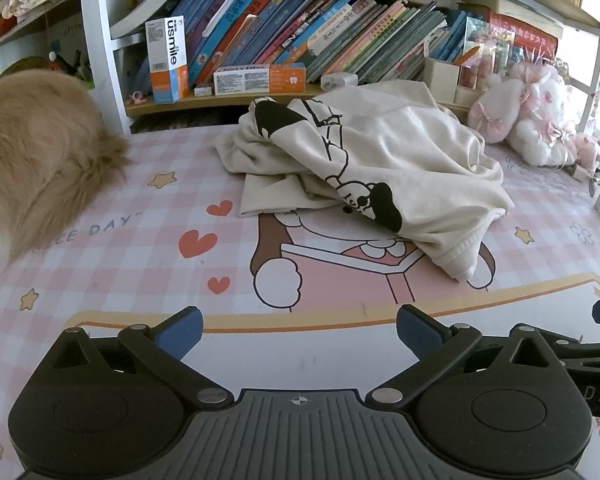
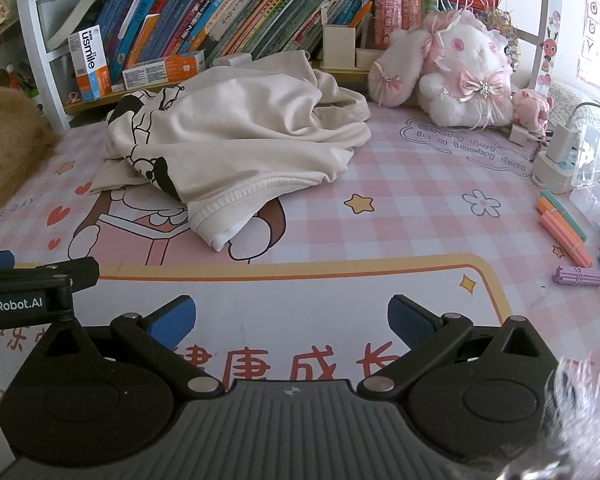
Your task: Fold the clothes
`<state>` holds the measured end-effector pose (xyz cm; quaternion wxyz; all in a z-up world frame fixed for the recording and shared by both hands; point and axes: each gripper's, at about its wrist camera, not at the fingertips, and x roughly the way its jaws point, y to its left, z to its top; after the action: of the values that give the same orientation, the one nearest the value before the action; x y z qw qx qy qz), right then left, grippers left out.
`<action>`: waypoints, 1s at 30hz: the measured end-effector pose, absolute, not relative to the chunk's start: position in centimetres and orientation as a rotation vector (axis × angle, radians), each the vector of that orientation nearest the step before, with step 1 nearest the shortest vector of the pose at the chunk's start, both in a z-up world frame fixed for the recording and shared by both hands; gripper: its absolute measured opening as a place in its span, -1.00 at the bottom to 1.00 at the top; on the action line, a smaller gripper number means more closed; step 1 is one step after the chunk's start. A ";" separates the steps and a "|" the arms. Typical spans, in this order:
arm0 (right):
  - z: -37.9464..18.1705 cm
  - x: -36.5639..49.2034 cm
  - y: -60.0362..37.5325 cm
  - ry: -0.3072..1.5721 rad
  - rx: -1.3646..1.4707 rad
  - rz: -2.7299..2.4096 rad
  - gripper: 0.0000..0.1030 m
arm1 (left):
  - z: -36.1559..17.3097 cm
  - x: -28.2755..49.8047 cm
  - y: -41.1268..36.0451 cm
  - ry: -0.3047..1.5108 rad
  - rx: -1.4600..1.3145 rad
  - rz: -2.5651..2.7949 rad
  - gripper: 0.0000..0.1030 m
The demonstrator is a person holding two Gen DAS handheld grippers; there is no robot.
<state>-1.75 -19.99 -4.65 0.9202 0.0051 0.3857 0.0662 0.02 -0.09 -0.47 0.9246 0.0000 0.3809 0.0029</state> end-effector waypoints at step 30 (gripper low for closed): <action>-4.5 -2.3 -19.9 0.791 0.006 0.145 1.00 | -0.4 -0.5 -0.1 0.793 0.011 0.024 1.00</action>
<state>-2.32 -19.91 -4.47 0.9202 0.0030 0.3849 0.0706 -0.54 -0.06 -0.38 0.9224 0.0053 0.3860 0.0119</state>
